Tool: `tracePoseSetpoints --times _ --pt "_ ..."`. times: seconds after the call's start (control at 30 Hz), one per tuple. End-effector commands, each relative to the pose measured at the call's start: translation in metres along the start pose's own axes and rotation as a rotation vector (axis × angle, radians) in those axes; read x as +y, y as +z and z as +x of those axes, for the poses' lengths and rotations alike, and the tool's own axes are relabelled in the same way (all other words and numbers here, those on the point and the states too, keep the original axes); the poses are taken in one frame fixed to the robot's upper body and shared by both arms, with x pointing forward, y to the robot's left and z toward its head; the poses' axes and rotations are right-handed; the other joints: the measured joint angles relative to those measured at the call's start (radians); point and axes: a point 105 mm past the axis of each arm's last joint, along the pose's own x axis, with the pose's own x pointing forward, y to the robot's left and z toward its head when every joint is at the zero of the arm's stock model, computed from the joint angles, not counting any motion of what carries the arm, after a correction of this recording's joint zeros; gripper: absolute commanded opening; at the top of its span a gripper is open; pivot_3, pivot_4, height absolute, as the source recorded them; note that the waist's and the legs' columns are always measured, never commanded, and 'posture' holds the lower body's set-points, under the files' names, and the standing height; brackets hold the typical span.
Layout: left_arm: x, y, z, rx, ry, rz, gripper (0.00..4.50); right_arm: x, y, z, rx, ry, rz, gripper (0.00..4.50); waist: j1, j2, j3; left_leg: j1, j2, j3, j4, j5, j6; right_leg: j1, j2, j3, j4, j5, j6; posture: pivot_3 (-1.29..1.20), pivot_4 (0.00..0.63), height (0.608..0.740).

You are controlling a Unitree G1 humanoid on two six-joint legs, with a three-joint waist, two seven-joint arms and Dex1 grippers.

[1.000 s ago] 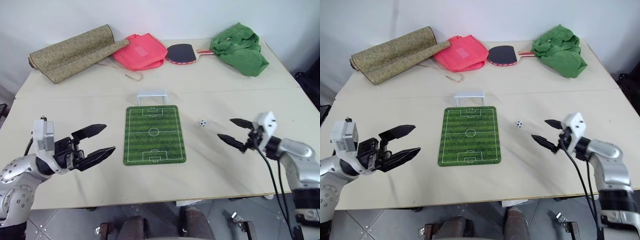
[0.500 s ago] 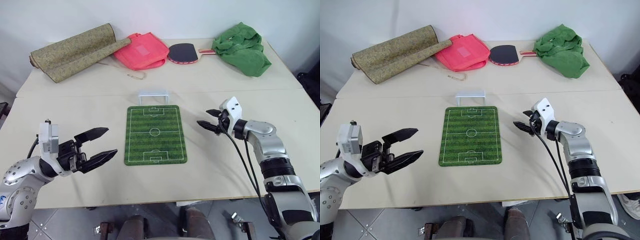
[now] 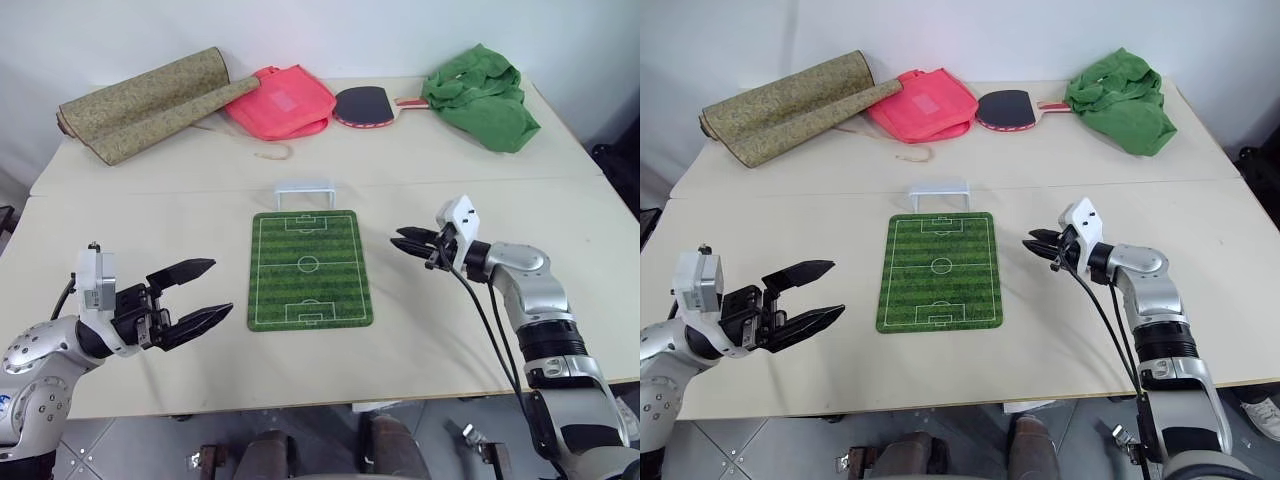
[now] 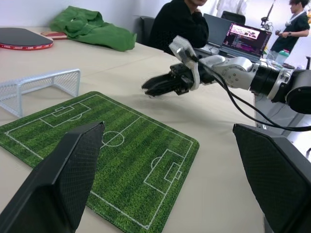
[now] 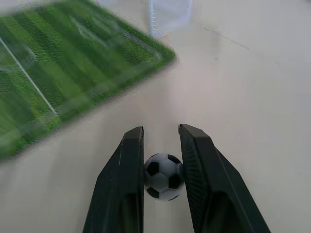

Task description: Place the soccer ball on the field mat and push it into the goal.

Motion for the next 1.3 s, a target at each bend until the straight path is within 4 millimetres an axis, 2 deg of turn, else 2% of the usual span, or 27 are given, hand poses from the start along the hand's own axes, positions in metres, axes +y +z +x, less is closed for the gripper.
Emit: tracePoseSetpoints --times 0.03,0.13,0.17,0.27,0.5,0.67,0.93,1.3 --pt "0.002 0.006 -0.003 -0.016 -0.001 0.050 4.50 0.008 0.048 0.001 -0.187 0.079 -0.085 0.71 0.000 0.000 0.000 0.000 0.000 0.000 0.000 0.000 0.000 0.000 0.000 0.000 0.000 0.000 0.000 0.00 0.150 0.740" --pt "0.003 0.001 -0.005 -0.002 -0.013 0.068 4.50 0.034 0.062 0.012 -0.199 0.235 -0.106 0.71 0.000 0.000 0.000 0.000 0.000 0.000 0.000 0.000 0.000 0.000 0.000 0.000 0.000 0.000 0.000 0.00 0.150 0.740" --pt "0.004 -0.004 -0.007 0.021 -0.022 0.080 4.50 0.049 0.062 0.019 -0.176 0.308 -0.113 0.71 0.000 0.000 0.000 0.000 0.000 0.000 0.000 0.000 0.000 0.000 0.000 0.000 0.000 0.000 0.000 0.00 0.150 0.740" --pt "0.005 -0.020 -0.014 0.081 -0.041 0.093 4.50 0.086 0.053 0.035 -0.090 0.470 -0.158 0.71 -0.002 0.000 0.000 0.000 0.000 0.000 0.000 0.000 0.000 0.000 0.001 0.000 0.000 0.000 0.000 0.00 0.150 0.740" --pt "-0.002 -0.053 -0.027 0.203 -0.117 0.086 4.50 0.137 0.036 0.064 -0.040 0.612 -0.178 0.71 0.001 0.000 0.000 0.000 0.000 0.000 -0.001 0.000 0.000 -0.001 0.001 0.000 0.000 0.000 0.000 0.00 0.150 0.740" --pt "-0.013 -0.056 -0.020 0.202 -0.170 0.100 4.50 0.150 0.024 0.067 -0.009 0.638 -0.168 0.71 0.001 0.000 0.000 -0.001 0.000 0.000 -0.001 0.000 0.000 -0.001 0.001 -0.001 0.000 0.000 0.000 0.00 0.150 0.740" --pt "-0.015 -0.057 -0.012 0.172 -0.154 0.100 4.50 0.150 0.008 0.068 0.027 0.615 -0.146 0.71 -0.001 0.000 0.000 0.000 0.000 0.000 -0.001 0.000 0.000 -0.001 0.001 -0.001 0.000 0.000 0.000 0.00 0.150 0.740" --pt "-0.012 -0.052 -0.014 0.158 -0.119 0.106 4.50 0.161 0.002 0.076 0.036 0.679 -0.164 0.71 -0.002 0.000 0.000 0.000 0.000 0.000 -0.001 0.000 0.000 -0.001 0.001 -0.001 0.000 0.000 0.000 0.00 0.150 0.740"
